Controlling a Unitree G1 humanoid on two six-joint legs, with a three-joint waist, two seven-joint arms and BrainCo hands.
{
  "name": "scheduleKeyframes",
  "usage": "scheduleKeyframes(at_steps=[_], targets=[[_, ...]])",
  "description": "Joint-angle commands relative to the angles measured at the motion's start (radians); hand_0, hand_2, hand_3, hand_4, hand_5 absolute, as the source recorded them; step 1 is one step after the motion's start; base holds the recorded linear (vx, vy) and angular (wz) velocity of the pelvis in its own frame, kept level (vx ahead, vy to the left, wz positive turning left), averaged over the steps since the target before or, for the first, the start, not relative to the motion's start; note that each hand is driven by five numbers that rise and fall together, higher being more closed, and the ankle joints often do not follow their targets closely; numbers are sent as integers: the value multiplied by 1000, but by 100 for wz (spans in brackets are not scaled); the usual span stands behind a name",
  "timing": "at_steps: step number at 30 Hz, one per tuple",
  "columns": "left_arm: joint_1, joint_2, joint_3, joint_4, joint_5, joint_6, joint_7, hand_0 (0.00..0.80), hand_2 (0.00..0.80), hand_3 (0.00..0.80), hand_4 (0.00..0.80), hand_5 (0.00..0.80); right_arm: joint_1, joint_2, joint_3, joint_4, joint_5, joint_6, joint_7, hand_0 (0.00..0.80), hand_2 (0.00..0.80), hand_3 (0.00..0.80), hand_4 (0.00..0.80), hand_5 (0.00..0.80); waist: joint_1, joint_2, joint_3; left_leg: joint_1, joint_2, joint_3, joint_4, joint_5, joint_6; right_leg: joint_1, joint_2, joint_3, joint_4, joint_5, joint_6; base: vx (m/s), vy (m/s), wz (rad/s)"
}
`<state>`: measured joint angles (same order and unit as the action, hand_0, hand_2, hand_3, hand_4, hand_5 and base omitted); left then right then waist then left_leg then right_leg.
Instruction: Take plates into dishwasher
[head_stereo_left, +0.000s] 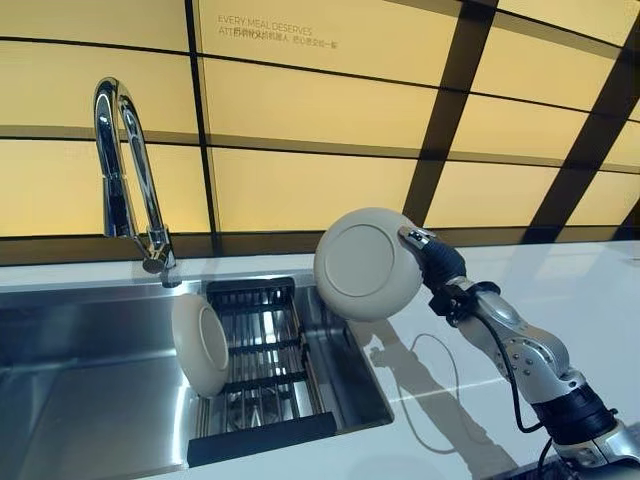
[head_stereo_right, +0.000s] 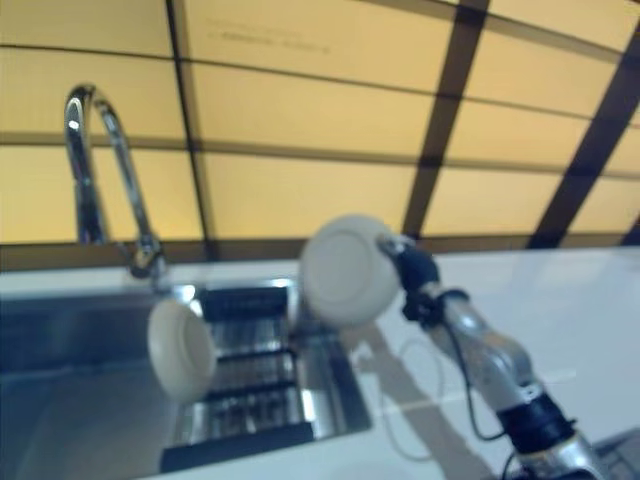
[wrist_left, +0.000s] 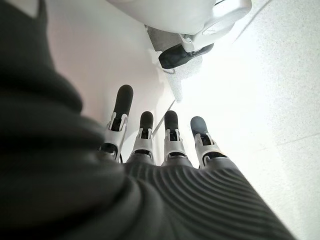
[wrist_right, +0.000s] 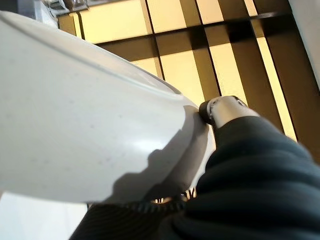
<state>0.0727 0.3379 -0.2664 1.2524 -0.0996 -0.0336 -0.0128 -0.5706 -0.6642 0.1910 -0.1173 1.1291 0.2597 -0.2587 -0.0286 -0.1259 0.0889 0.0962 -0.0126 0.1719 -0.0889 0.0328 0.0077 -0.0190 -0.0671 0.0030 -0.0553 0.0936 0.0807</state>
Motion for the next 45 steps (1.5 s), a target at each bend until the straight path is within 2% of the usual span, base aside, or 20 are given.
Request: scheduleKeyframes(at_steps=[1, 3, 6, 10, 17, 20, 24, 28, 31, 32, 33, 34, 38, 41, 45], targets=[[-69, 5, -55, 30, 74, -32, -14, 0, 0, 0, 0, 0, -43, -55, -107, -50, 2, -94, -11, 800, 800, 800, 800, 800, -15, 9, 13, -7, -23, -33, 68, -95, 32, -44, -64, -10, 81, 92, 85, 5, 64, -19], [-62, 14, -50, 31, 87, -28, -14, 0, 0, 0, 0, 0, -31, -64, -123, -45, 12, -94, -13, 800, 800, 800, 800, 800, -23, 6, 19, 3, -20, -22, 61, -97, 24, -78, -62, -25, 72, 126, 95, 2, 71, -31], [-64, 31, -45, 35, 96, -16, -9, 0, 0, 0, 0, 0, -17, -77, -143, -22, 16, -102, -1, 800, 800, 800, 800, 800, -28, 5, 32, 13, -12, 10, 58, -99, 25, -120, -60, -89, 93, 133, 94, -36, 69, -35], [-85, 49, -30, 43, 90, -3, -6, 0, 0, 0, 0, 0, -3, -92, -164, 9, 7, -120, 23, 800, 800, 800, 800, 800, -27, 1, 34, 11, 1, 78, 46, -92, 35, -116, -94, -167, 154, 127, 90, -101, 42, -71], [-88, 58, -29, 37, 69, -19, -16, 0, 0, 0, 0, 0, 89, -139, -237, 19, 17, -150, 57, 800, 800, 800, 800, 800, -25, -2, 9, -5, 47, 171, 15, -64, 31, -8, -159, -208, 209, 100, 96, -71, -27, -15], [-81, 65, -35, 35, 77, -32, -25, 0, 0, 0, 0, 0, 134, -141, -280, 30, 24, -158, 57, 800, 800, 800, 800, 800, -27, -13, -8, -20, 58, 200, 10, -60, 28, 29, -174, -208, 201, 102, 108, -44, -96, -34], [-76, 71, -42, 31, 90, -39, -34, 0, 0, 0, 0, 0, 198, -130, -337, 42, 24, -166, 65, 800, 800, 800, 800, 800, -46, -18, -19, -32, 66, 216, 5, -55, 29, 43, -152, -185, 187, 80, 113, -38, -110, -105], [-76, 74, -31, 27, 73, -40, -13, 0, 0, 0, 0, 0, 280, -128, -401, 45, 71, -181, 107, 800, 800, 800, 800, 800, -74, -28, -30, -44, 76, 237, 2, -52, 28, 38, -106, -174, 157, 41, 108, -113, -187, -65], [-79, 80, -20, 25, 65, -40, 3, 0, 0, 0, 0, 0, 285, -125, -414, 52, 98, -193, 131, 800, 800, 800, 800, 800, -74, -34, -30, -52, 87, 257, 2, -47, 21, 33, -87, -202, 134, 18, 101, -146, -253, -68], [-83, 81, -9, 29, 70, -39, 9, 0, 0, 0, 0, 0, 283, -126, -418, 53, 104, -199, 132, 800, 800, 800, 800, 800, -72, -32, -34, -49, 89, 242, 2, -64, 12, 51, -74, -207, 112, -19, 107, -97, -212, -71], [-85, 81, -5, 31, 71, -40, 10, 0, 0, 0, 0, 0, 280, -127, -420, 51, 103, -201, 129, 800, 800, 800, 800, 800, -72, -35, -31, -58, 93, 260, 2, -38, 15, 44, -70, -217, 108, -9, 95, -131, -341, -57], [-90, 79, 3, 38, 70, -42, 5, 0, 0, 0, 0, 0, 274, -144, -424, 54, 103, -205, 115, 800, 800, 800, 800, 800, -71, -35, -35, -62, 98, 256, 2, -29, 7, 47, -63, -218, 101, -12, 92, -140, -259, -14], [-85, 67, 2, 35, 71, -54, -4, 0, 0, 0, 0, 0, 270, -169, -435, 56, 82, -219, 89, 800, 800, 800, 800, 800, -75, -27, -37, -61, 107, 248, 2, -20, -4, 50, -52, -217, 94, -32, 81, -48, -156, -5], [-63, 30, -17, 30, 84, -82, -2, 0, 0, 0, 0, 0, 294, -177, -460, 46, 28, -246, 79, 800, 800, 800, 800, 800, -82, -4, -39, -60, 116, 239, 2, -9, -25, 60, -30, -214, 63, -67, 51, -57, -134, -2], [-70, 13, -25, 29, 101, -78, 0, 0, 0, 0, 0, 0, 327, -155, -463, 4, -65, -232, 68, 800, 800, 800, 800, 800, -94, 10, -35, -67, 121, 238, 2, 1, -38, 57, -19, -207, 38, -64, 38, -82, -111, 0]])
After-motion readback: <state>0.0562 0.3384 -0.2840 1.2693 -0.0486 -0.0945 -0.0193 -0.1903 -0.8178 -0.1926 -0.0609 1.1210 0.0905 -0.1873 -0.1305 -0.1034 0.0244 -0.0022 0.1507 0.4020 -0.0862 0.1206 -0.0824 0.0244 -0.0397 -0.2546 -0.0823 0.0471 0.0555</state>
